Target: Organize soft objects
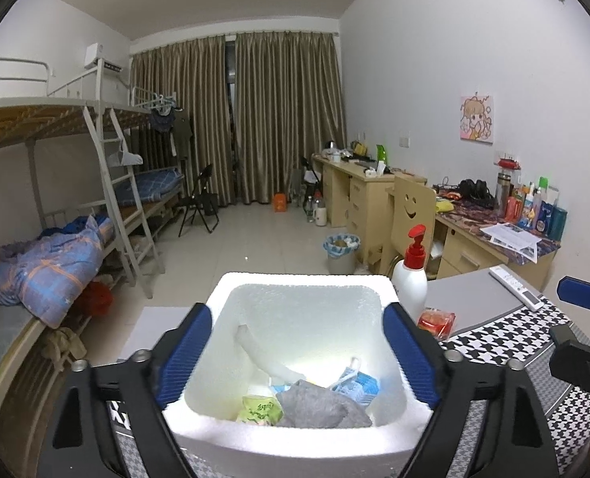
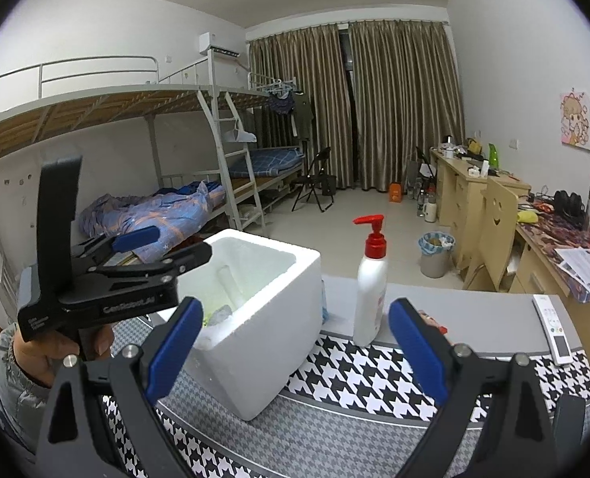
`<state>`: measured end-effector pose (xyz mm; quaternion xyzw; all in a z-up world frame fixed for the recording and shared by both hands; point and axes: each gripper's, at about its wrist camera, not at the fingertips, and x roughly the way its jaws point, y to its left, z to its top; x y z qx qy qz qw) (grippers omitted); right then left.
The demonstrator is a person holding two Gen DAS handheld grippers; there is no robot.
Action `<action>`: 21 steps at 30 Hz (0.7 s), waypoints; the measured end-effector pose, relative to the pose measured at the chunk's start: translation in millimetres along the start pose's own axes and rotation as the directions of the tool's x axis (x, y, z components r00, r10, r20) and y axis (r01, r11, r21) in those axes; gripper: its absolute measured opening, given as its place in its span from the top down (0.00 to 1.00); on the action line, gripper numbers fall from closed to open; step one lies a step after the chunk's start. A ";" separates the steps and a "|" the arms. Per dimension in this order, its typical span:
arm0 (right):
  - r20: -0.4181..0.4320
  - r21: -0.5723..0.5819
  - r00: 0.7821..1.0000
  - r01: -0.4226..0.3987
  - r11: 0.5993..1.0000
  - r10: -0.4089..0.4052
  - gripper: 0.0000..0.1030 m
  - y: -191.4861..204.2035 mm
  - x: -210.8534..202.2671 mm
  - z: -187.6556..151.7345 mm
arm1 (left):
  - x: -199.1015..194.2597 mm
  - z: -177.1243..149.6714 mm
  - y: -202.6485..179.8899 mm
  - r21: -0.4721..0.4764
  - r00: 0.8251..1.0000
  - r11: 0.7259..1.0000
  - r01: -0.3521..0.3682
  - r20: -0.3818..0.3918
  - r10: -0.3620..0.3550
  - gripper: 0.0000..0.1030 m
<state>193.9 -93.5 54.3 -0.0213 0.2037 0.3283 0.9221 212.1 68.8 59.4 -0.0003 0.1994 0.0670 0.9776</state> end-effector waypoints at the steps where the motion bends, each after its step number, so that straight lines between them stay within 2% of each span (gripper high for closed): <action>1: 0.003 0.001 1.000 0.003 1.000 -0.003 0.06 -0.6 -1.2 -0.8 | -3.1 -0.4 0.0 -0.003 1.000 1.000 -0.004 0.006 0.004 0.10; 5: 0.012 0.012 1.000 0.003 1.000 -0.004 0.06 -1.4 -8.3 -3.0 | -16.3 -3.0 -2.9 -0.006 1.000 1.000 -0.007 0.030 0.007 0.02; 21: 0.062 -0.009 0.998 0.028 1.000 -0.028 0.06 13.0 -41.9 -3.1 | -55.4 -6.9 -9.6 -0.001 0.996 1.000 0.004 0.090 -0.004 0.01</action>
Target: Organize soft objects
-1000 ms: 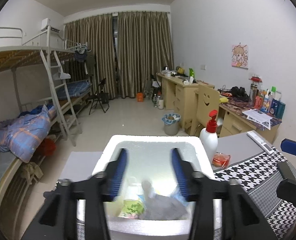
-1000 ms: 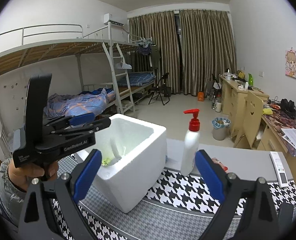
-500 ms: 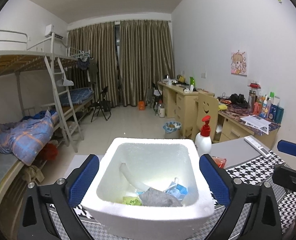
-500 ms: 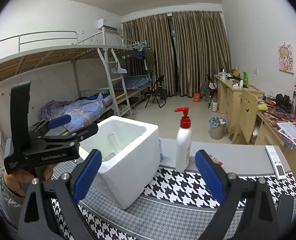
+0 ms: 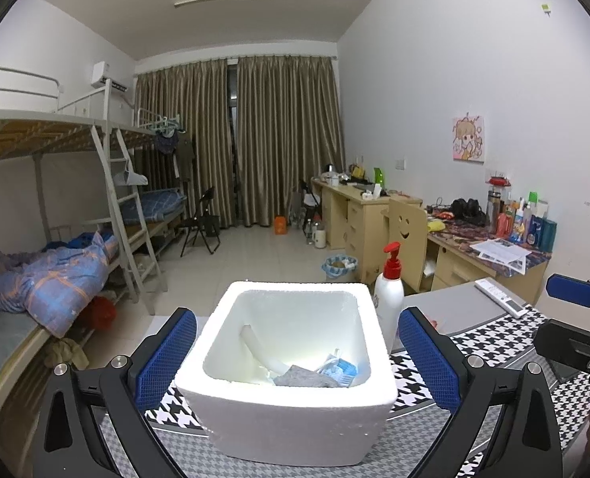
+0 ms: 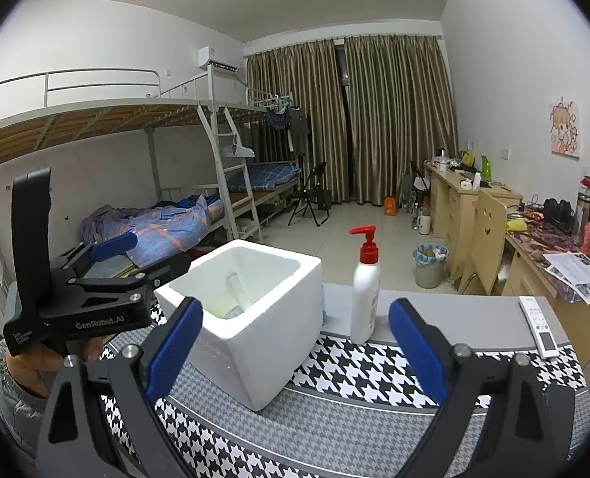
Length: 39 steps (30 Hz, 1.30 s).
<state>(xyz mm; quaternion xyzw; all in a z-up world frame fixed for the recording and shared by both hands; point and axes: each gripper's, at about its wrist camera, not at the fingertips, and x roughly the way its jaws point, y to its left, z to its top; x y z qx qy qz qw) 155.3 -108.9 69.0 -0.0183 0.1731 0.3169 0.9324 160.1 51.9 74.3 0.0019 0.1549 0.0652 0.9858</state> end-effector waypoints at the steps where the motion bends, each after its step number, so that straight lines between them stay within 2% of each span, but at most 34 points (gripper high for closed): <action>1: 0.005 -0.002 1.000 0.004 1.000 -0.004 0.06 0.7 -2.2 -0.2 | -2.4 -0.4 -0.4 0.002 1.000 1.000 -0.002 0.002 0.002 0.01; 12: 0.050 -0.023 0.998 0.043 0.999 -0.042 0.06 13.5 -33.7 -7.5 | -41.1 -6.9 -5.9 -0.002 0.999 1.000 -0.015 0.050 0.015 0.01; 24: 0.110 -0.052 0.991 0.084 0.995 -0.078 0.06 35.5 -74.6 -28.4 | -81.5 -29.0 -12.6 -0.003 0.996 1.000 -0.016 0.086 0.017 0.01; 39: 0.127 -0.053 0.989 0.078 0.996 -0.071 0.04 45.1 -93.5 -51.8 | -119.3 -56.2 -14.8 0.001 0.994 1.000 0.015 0.105 -0.015 0.01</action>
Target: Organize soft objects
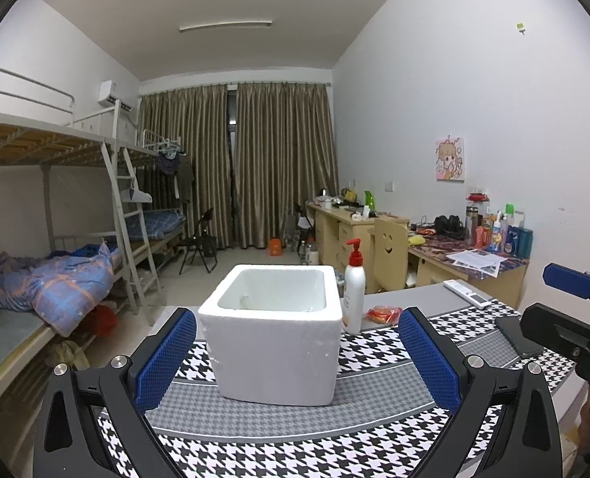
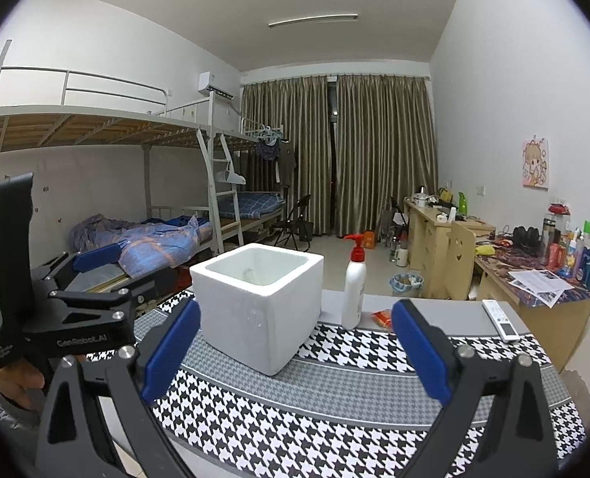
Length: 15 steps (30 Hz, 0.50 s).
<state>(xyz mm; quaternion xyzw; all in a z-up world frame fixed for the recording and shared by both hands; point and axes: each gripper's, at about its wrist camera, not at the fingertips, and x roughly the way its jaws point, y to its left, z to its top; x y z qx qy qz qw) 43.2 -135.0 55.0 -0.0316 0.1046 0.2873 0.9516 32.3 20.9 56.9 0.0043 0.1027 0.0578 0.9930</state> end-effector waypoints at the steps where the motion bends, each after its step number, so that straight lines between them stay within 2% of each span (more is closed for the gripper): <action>1: 0.002 0.000 1.000 0.004 1.000 -0.004 0.04 0.0 -1.3 -1.7 | -2.4 -1.0 -0.1 0.001 1.000 1.000 -0.004 0.005 0.004 0.01; 8: 0.018 0.020 1.000 -0.006 1.000 0.005 0.01 -0.6 -13.4 -14.4 | -14.4 -12.8 -1.9 -0.010 1.000 1.000 -0.017 0.002 0.017 0.01; 15: 0.026 0.000 0.999 0.024 1.000 -0.024 0.01 4.8 -19.6 -19.8 | -22.0 -19.4 -6.5 -0.010 1.000 1.000 -0.014 0.010 0.014 0.01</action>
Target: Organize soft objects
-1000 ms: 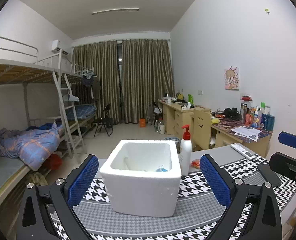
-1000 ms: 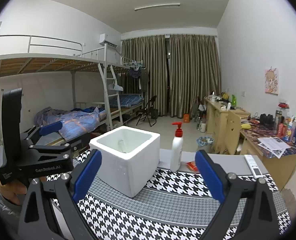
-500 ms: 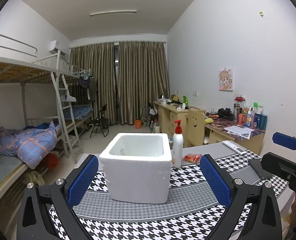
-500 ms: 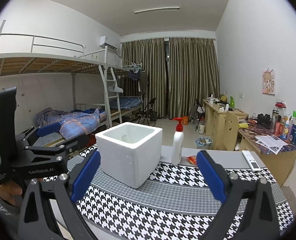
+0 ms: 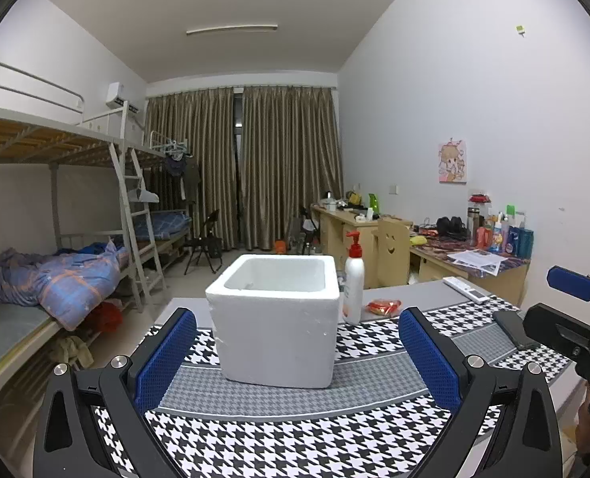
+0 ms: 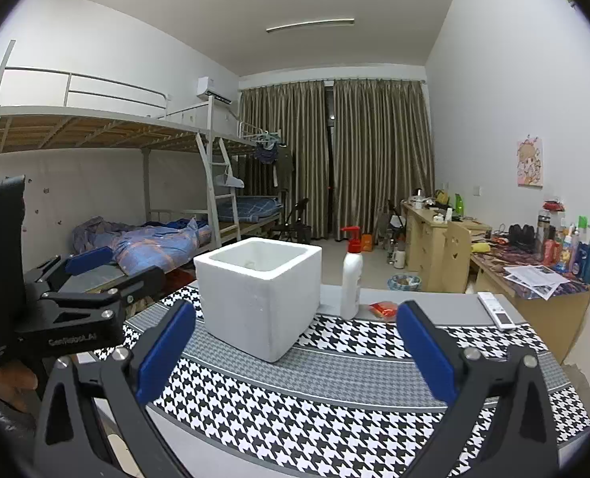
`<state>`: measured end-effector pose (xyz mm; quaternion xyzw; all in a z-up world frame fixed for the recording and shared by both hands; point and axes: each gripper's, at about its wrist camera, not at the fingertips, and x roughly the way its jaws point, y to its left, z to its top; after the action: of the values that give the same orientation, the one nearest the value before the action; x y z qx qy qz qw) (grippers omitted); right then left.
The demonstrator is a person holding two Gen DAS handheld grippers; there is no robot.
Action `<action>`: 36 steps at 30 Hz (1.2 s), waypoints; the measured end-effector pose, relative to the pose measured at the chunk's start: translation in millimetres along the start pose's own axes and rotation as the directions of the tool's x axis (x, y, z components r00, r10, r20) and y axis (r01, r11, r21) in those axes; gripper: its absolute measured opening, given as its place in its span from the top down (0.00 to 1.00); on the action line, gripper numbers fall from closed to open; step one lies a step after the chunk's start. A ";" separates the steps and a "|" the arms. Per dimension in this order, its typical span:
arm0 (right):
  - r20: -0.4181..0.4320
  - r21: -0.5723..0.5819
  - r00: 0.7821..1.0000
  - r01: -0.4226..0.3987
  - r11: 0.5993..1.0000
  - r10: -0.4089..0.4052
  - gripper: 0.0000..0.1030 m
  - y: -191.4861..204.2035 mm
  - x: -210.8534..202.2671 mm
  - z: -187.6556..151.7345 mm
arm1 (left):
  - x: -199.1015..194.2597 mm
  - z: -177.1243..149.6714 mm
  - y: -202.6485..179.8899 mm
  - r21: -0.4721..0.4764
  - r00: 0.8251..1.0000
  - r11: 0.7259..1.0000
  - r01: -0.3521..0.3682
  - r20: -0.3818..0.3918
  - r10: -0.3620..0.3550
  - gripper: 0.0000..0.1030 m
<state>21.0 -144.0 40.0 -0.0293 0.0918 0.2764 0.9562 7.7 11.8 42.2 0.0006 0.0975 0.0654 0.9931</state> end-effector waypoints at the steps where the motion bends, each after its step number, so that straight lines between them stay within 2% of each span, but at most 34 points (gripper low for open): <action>1: 0.000 -0.003 1.000 0.005 1.000 -0.005 0.01 0.9 0.2 -0.9 | -0.5 -1.1 -0.9 0.001 1.000 1.000 0.002 0.000 -0.002 0.01; 16: -0.017 0.058 0.999 0.050 0.997 -0.049 0.01 -9.3 1.8 -20.2 | -14.1 -16.8 0.7 -0.009 0.999 0.999 -0.034 0.009 0.034 0.01; 36: -0.042 0.074 0.998 0.052 0.996 -0.049 0.01 -12.5 2.9 -34.6 | -12.0 -36.9 0.4 0.001 0.999 0.999 -0.043 -0.006 0.043 0.01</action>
<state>24.5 -156.7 5.5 -0.0011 0.1205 0.2478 0.9613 -11.2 10.2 8.3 0.0029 0.1007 0.0868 0.9911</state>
